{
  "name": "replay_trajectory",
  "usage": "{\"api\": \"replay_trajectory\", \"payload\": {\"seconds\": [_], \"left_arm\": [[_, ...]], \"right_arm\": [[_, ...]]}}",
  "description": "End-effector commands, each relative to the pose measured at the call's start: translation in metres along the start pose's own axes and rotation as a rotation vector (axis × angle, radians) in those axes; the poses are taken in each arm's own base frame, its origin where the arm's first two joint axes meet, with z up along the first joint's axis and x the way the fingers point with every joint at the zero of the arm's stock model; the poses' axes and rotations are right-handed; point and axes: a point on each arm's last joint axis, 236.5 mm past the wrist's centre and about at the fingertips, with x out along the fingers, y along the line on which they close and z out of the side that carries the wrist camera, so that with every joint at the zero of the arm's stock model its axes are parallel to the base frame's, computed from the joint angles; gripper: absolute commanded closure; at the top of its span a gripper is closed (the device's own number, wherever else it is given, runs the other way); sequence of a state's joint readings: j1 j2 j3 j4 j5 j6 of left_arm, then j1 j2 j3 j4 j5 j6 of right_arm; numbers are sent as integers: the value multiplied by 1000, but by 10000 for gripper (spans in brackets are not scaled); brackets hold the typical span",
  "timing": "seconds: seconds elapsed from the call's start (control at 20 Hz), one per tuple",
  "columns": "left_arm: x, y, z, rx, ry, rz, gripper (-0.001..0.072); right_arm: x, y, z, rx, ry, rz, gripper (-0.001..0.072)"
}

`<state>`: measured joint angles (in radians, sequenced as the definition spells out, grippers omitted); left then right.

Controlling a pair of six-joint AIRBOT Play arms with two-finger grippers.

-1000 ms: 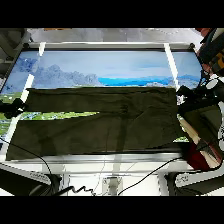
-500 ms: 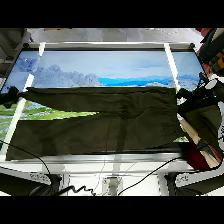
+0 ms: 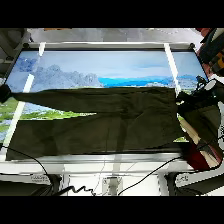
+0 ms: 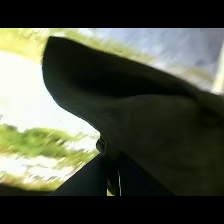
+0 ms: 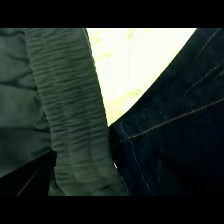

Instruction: Fold the clothes and pants, and hang the long-sleeved shirts on hangers.

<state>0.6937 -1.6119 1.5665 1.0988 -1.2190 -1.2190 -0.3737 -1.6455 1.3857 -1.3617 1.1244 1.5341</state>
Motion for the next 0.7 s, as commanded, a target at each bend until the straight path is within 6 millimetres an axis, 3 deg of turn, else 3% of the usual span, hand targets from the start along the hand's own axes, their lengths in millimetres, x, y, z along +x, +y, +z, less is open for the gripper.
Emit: {"api": "replay_trajectory", "payload": {"seconds": [0.0,0.25,0.45,0.65], "left_arm": [[11,58,-40,33,178,204,684],[51,65,-57,13,258,176,683],[56,63,-59,18,266,172,683],[56,62,-59,20,266,172,683]], "right_arm": [[0,-1,-8,-3,33,-2,48],[0,0,-8,-6,34,-1,47],[8,10,-8,-38,42,50,48],[26,7,-9,-47,60,53,48]]}}
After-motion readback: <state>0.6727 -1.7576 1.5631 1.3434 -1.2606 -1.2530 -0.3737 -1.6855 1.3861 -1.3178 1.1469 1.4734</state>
